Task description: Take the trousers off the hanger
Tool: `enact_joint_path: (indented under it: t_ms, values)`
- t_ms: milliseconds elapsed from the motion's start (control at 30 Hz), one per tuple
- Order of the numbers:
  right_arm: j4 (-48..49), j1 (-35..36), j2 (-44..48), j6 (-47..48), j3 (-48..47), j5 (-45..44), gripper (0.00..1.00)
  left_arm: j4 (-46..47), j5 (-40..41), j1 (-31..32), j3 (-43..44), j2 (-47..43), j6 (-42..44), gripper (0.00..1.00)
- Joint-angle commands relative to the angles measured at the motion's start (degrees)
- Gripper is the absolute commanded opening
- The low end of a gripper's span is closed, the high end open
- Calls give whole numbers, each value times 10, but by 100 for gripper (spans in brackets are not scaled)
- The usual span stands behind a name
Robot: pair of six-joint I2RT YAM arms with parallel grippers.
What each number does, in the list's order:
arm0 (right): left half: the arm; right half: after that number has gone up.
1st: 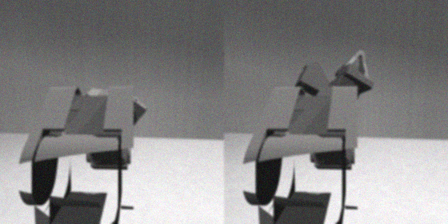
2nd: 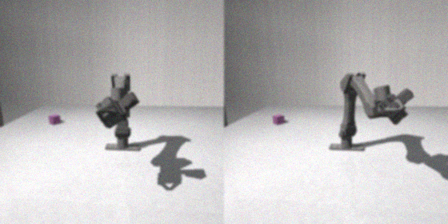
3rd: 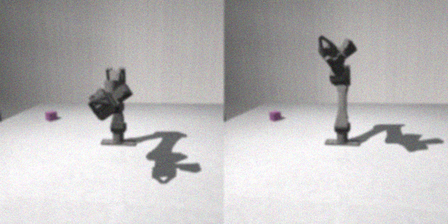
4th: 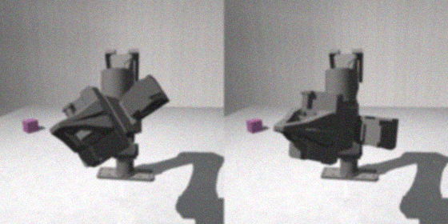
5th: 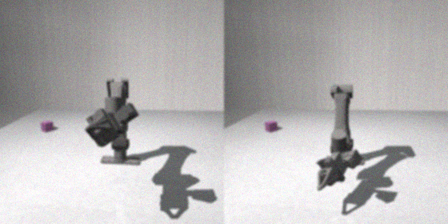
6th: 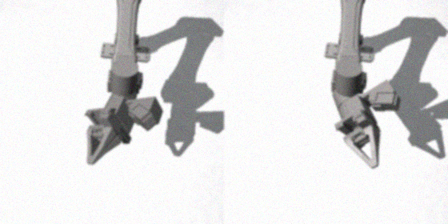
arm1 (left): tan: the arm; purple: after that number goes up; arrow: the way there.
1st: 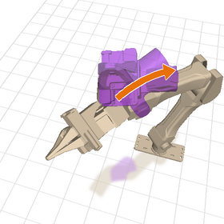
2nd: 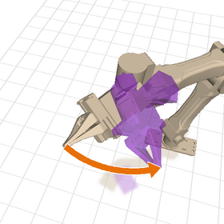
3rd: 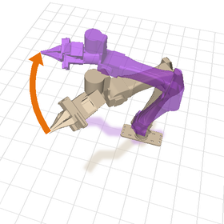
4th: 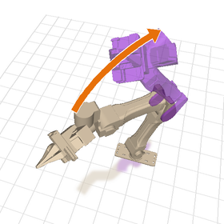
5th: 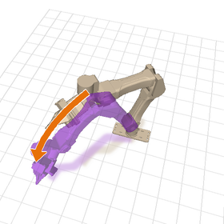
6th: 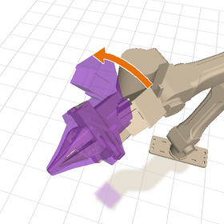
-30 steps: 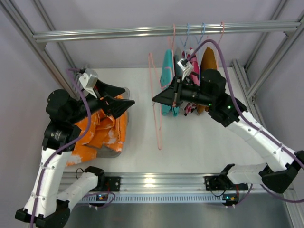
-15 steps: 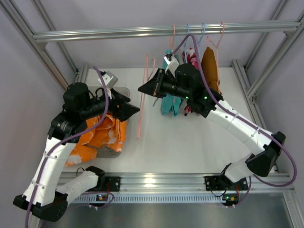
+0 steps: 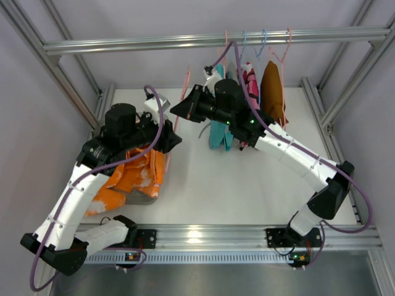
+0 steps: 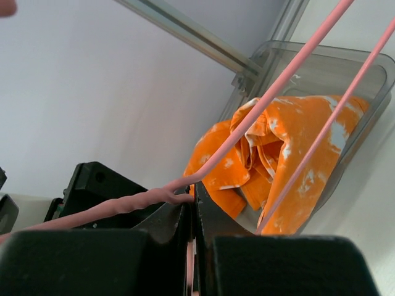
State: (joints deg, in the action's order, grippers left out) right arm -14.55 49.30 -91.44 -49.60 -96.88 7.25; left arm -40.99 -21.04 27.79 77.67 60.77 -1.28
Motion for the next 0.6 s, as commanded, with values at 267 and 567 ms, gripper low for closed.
enact_joint_path:
  t_ms: [267,567]
  values:
    - [50,19,-29,-30,-27,15,0,73,150,24,-30,-49,45,8]
    - [82,12,11,5,3,44,99,40,255,1,-39,-89,30,0]
